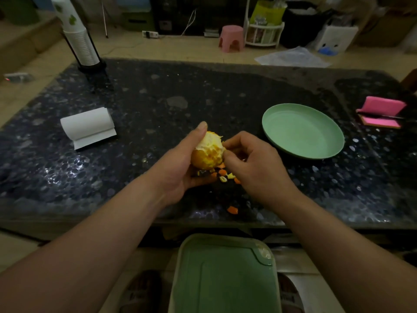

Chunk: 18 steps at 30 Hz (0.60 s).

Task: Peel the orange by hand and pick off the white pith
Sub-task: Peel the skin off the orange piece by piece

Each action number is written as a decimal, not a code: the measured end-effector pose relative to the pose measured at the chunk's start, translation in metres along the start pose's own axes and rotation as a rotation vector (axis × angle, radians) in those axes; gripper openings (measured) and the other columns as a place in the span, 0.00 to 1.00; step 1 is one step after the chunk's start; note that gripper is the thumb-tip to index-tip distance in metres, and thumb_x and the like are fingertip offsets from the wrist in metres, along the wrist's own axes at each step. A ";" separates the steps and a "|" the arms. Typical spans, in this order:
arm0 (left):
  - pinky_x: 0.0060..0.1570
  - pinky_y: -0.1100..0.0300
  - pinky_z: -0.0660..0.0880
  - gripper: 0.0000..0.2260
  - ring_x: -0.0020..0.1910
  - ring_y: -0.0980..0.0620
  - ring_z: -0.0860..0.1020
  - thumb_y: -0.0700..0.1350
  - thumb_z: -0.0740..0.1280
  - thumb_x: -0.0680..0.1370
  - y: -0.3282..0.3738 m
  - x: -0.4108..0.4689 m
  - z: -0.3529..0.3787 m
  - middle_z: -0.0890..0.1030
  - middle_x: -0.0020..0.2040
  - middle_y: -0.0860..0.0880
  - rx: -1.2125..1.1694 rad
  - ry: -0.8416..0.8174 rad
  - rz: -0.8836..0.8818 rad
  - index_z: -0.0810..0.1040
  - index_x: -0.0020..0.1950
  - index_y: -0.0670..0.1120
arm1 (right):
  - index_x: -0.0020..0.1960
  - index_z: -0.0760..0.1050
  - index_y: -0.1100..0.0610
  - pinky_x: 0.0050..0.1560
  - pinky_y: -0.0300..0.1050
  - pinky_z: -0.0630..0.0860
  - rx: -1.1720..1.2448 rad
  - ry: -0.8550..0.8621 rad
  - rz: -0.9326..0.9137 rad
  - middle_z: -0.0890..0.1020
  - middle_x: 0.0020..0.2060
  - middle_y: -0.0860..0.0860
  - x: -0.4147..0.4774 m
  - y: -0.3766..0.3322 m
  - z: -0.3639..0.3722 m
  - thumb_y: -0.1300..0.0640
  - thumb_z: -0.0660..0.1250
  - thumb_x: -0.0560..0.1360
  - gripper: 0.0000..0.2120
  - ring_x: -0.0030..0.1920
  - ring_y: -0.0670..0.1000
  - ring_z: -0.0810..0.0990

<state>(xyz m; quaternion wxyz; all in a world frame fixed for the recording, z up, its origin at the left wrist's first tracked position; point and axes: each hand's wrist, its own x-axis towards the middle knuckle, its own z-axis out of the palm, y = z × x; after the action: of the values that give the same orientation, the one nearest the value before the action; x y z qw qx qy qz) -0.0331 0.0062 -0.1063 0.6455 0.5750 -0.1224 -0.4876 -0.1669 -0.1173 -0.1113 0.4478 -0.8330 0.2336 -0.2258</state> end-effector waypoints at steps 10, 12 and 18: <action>0.59 0.46 0.80 0.18 0.51 0.46 0.83 0.56 0.70 0.81 -0.005 0.006 0.001 0.85 0.52 0.44 0.119 0.041 0.061 0.81 0.63 0.44 | 0.64 0.82 0.46 0.50 0.42 0.83 -0.190 -0.097 -0.024 0.86 0.48 0.40 0.002 0.001 0.002 0.51 0.72 0.79 0.13 0.47 0.38 0.84; 0.53 0.48 0.80 0.18 0.50 0.47 0.82 0.55 0.69 0.82 -0.007 0.008 0.002 0.84 0.50 0.45 0.136 0.052 0.085 0.79 0.65 0.43 | 0.61 0.83 0.47 0.49 0.43 0.84 -0.172 -0.072 -0.028 0.86 0.47 0.41 0.001 -0.001 0.003 0.53 0.72 0.79 0.12 0.46 0.39 0.84; 0.53 0.47 0.77 0.13 0.50 0.45 0.80 0.51 0.68 0.83 -0.010 0.009 0.002 0.82 0.51 0.44 0.116 0.021 0.122 0.79 0.62 0.45 | 0.55 0.82 0.47 0.41 0.39 0.82 -0.103 -0.013 -0.010 0.85 0.41 0.42 0.000 0.000 0.004 0.58 0.72 0.78 0.09 0.41 0.41 0.84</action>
<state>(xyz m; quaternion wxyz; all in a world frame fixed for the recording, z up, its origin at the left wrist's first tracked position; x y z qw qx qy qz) -0.0347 -0.0003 -0.1178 0.6408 0.6079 -0.1784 -0.4336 -0.1650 -0.1148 -0.1138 0.4048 -0.8575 0.2380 -0.2102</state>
